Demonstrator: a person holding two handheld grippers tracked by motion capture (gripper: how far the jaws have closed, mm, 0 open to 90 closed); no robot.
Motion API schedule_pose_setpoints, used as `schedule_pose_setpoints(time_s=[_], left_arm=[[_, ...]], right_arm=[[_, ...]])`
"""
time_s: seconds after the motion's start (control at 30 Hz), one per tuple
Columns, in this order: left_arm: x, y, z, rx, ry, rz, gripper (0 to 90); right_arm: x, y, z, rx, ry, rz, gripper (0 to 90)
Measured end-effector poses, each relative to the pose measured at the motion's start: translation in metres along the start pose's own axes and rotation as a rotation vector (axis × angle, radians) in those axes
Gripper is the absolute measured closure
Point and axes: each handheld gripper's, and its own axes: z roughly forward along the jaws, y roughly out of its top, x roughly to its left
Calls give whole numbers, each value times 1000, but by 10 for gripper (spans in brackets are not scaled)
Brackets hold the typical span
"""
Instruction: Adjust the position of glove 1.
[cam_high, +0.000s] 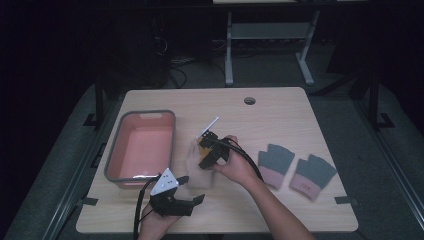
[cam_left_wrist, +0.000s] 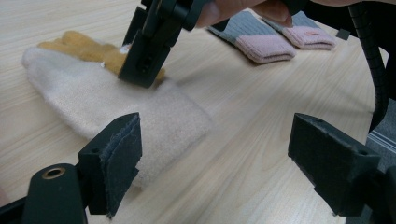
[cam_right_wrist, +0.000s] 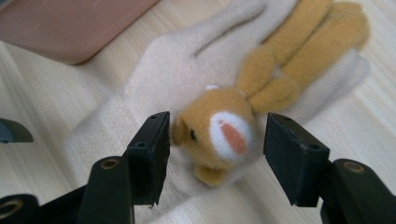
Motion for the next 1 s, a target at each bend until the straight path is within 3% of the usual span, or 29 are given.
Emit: schedule_pose_setpoints(time_s=[0.2,0.43,0.53,0.7,0.73,1.0], left_arm=[[-1,-1,1,4,-5,-9,176],[-1,0,1,2,-3,-4,176],[-1,-1,1,2,-7,-2,176],[-2,0,1,3,-9,1,176],[-1,0,1,3,-10,0,176],[0,0,1,2,-11,-6,175]], right_arm=[[5,3,-9,-72,2,-22,429],[16,12,-7,-96,-4,-99,443],[21,22,1,-81,-13,-130,442],[22,27,13,-56,-15,-134,436],[20,28,21,-20,-39,-139,434],[26,24,34,28,-144,-237,418]])
